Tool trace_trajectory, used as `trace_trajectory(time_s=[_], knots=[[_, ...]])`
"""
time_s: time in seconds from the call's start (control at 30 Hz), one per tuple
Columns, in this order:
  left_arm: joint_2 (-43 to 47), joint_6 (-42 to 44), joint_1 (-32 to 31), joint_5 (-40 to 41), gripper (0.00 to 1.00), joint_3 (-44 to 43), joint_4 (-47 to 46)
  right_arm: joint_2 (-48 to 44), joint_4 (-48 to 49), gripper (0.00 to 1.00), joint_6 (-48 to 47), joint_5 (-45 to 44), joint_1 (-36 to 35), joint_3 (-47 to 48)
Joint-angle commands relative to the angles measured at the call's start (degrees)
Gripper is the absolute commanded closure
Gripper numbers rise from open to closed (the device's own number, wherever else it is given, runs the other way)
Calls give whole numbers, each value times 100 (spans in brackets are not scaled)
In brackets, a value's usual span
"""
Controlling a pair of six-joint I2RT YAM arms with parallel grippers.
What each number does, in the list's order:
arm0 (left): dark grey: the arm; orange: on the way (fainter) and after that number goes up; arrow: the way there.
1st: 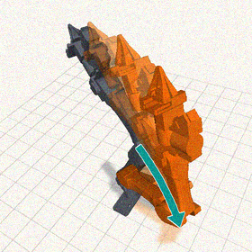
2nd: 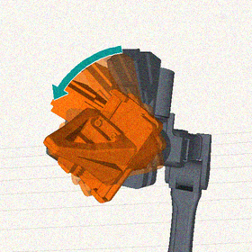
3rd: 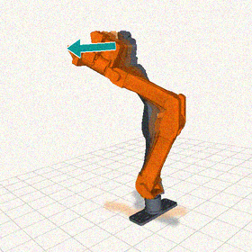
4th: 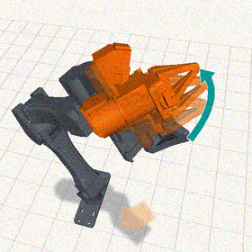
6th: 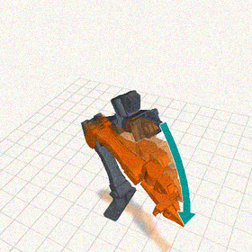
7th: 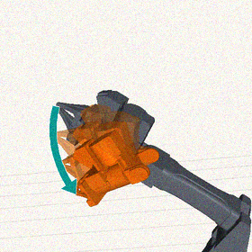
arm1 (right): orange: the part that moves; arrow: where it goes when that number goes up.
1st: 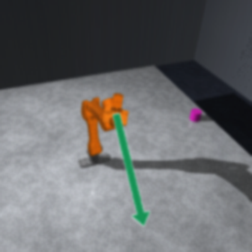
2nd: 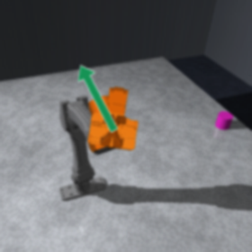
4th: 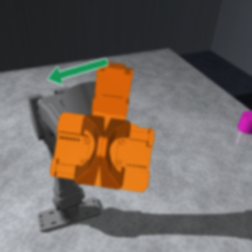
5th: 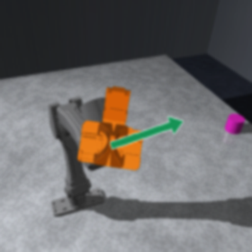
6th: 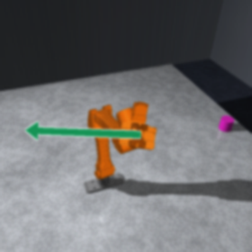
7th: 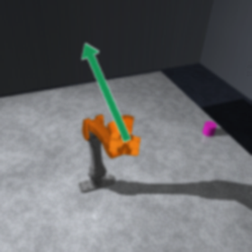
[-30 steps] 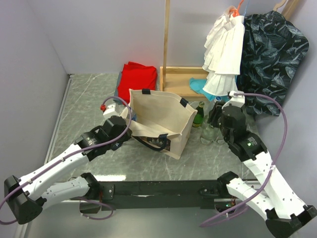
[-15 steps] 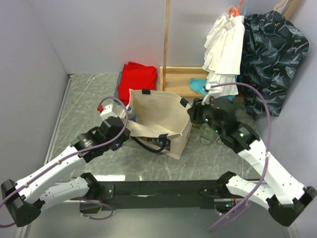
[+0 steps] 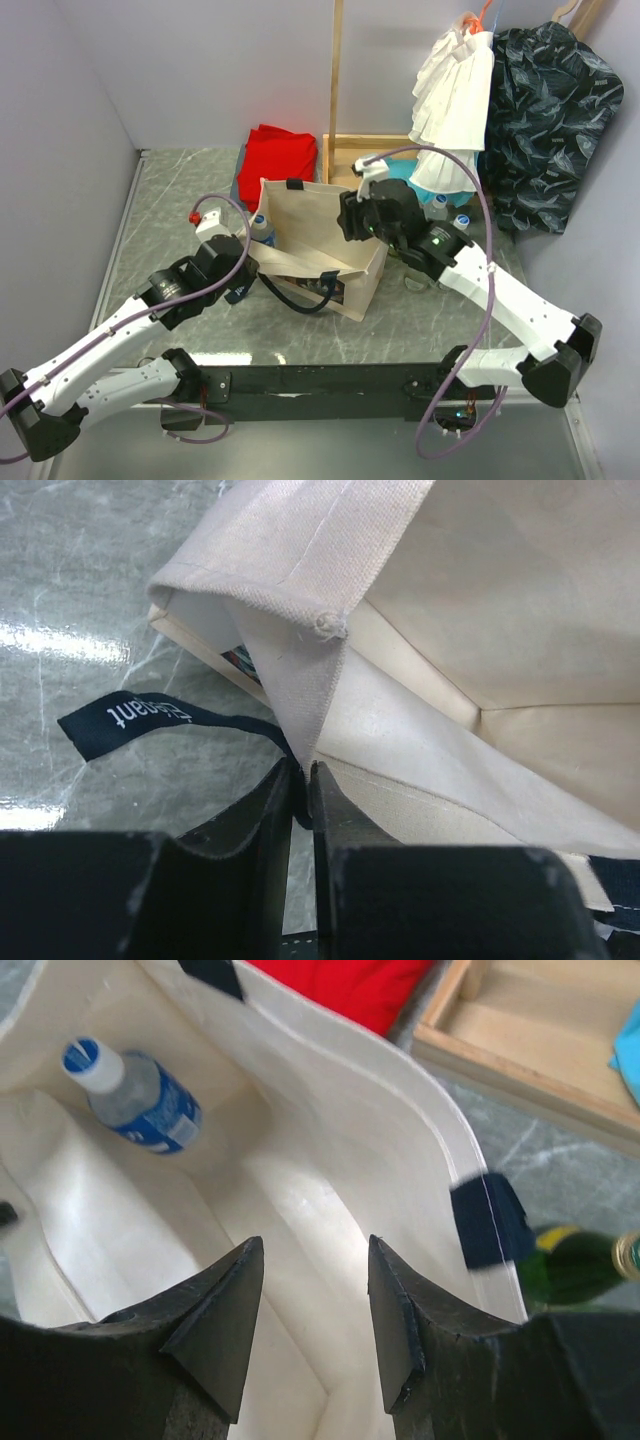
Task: Take the beverage out of the canvas bag
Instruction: Take out the drink from the canvas bag.
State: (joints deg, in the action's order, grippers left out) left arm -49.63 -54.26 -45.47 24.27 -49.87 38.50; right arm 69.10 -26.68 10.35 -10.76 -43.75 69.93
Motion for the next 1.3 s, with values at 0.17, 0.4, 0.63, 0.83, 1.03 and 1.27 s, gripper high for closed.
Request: trace_trajectory(time_s=[0.17,0.4,0.63,0.83,1.03,1.27], knots=[[49,12,-14,227,83,-296,176,955,348,47,-217,338,-81,1004],[23,-6,-14,245,84,-269,219,1483,207,47,-288,329,-152,1514],[137,-14,-14,271,83,-243,254,1764,189,45,-270,285,-178,1795],[155,-41,-14,289,82,-208,263,1984,145,44,-305,312,-187,2041],[146,-50,-14,306,83,-225,290,2090,57,44,-332,233,-205,2191],[234,-67,-14,315,82,-181,307,2186,-22,43,-384,154,-213,2367]])
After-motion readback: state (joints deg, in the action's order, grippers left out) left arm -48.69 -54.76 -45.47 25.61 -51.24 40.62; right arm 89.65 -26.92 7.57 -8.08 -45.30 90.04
